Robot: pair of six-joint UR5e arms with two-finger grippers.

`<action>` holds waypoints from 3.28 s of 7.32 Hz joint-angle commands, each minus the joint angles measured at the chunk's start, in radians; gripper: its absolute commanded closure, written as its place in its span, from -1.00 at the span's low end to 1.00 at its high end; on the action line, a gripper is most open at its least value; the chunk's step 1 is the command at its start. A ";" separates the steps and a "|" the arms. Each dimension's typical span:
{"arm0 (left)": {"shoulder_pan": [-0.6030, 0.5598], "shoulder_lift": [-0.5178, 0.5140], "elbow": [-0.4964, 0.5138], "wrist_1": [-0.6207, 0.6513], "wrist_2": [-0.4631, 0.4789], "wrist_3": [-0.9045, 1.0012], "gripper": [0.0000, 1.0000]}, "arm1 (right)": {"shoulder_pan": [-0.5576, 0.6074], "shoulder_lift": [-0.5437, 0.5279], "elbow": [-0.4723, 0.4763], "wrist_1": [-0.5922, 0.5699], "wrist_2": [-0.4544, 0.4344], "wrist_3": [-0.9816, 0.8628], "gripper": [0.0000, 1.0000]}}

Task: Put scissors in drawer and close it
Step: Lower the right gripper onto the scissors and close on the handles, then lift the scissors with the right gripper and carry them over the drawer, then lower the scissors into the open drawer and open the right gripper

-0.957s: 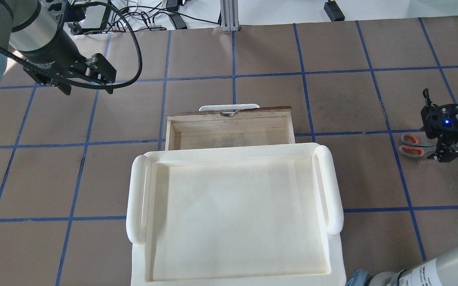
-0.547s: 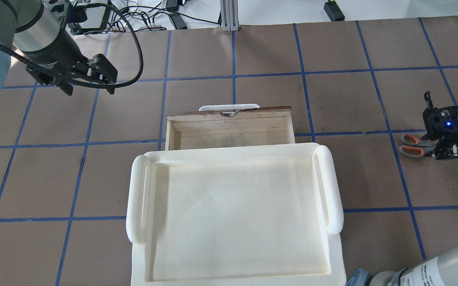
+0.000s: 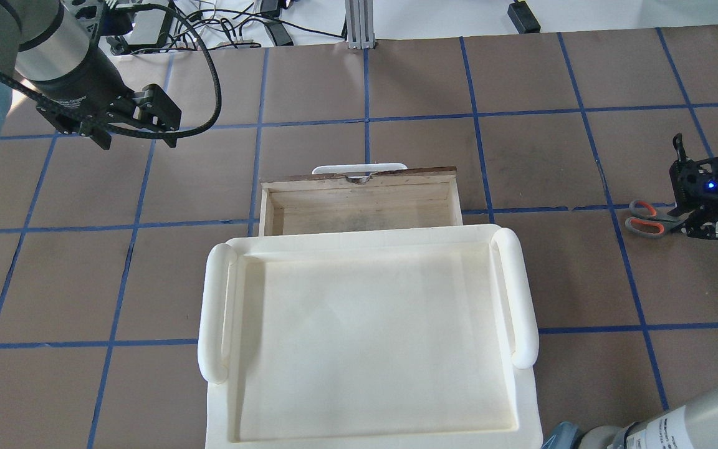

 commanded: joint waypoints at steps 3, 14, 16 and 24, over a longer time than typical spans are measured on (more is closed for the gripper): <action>-0.002 -0.001 -0.001 -0.001 -0.002 0.000 -1.00 | 0.180 -0.191 -0.146 0.285 0.052 0.286 1.00; 0.000 0.005 0.001 -0.001 0.001 0.003 -1.00 | 1.072 -0.103 -0.495 0.605 -0.051 1.105 1.00; 0.000 0.005 0.001 -0.001 0.001 0.003 -1.00 | 1.136 -0.046 -0.491 0.545 -0.080 1.182 1.00; 0.001 0.017 0.001 -0.029 -0.001 0.002 -1.00 | 1.172 -0.069 -0.359 0.486 -0.134 1.190 1.00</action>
